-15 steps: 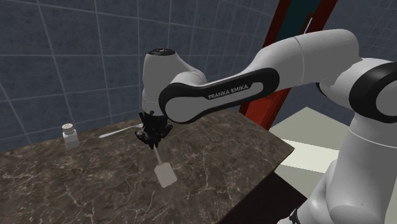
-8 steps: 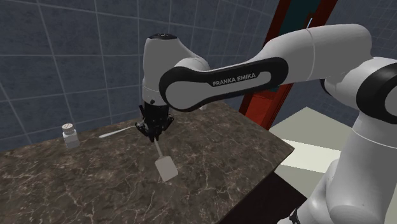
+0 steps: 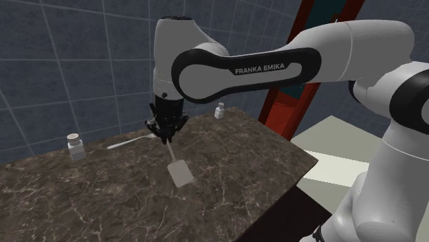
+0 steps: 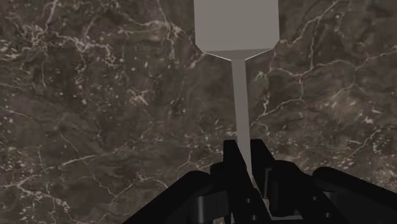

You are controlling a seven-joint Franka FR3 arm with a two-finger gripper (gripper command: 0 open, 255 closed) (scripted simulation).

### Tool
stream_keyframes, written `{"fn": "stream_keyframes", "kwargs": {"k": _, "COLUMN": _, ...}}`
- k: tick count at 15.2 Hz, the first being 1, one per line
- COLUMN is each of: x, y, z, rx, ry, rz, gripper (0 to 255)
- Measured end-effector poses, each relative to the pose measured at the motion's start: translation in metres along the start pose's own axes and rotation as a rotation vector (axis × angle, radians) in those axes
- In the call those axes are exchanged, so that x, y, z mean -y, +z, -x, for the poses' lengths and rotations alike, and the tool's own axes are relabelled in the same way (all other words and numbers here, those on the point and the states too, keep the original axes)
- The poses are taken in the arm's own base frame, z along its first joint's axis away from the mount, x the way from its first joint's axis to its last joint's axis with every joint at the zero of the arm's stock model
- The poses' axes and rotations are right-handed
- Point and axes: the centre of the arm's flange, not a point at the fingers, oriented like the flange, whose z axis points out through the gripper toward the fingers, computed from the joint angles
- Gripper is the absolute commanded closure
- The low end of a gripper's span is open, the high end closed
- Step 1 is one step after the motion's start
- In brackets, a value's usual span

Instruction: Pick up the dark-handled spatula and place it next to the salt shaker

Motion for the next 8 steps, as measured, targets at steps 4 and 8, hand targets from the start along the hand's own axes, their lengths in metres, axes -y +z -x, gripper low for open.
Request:
{"fn": "stream_keyframes", "kwargs": {"k": 4, "x": -0.006, "y": -0.019, "z": -0.003, "rx": 0.000, "ry": 0.000, "rz": 0.000, "gripper": 255}}
{"fn": "stream_keyframes", "kwargs": {"k": 8, "x": -0.050, "y": -0.018, "z": -0.012, "rx": 0.000, "ry": 0.001, "rz": 0.001, "gripper": 255}}
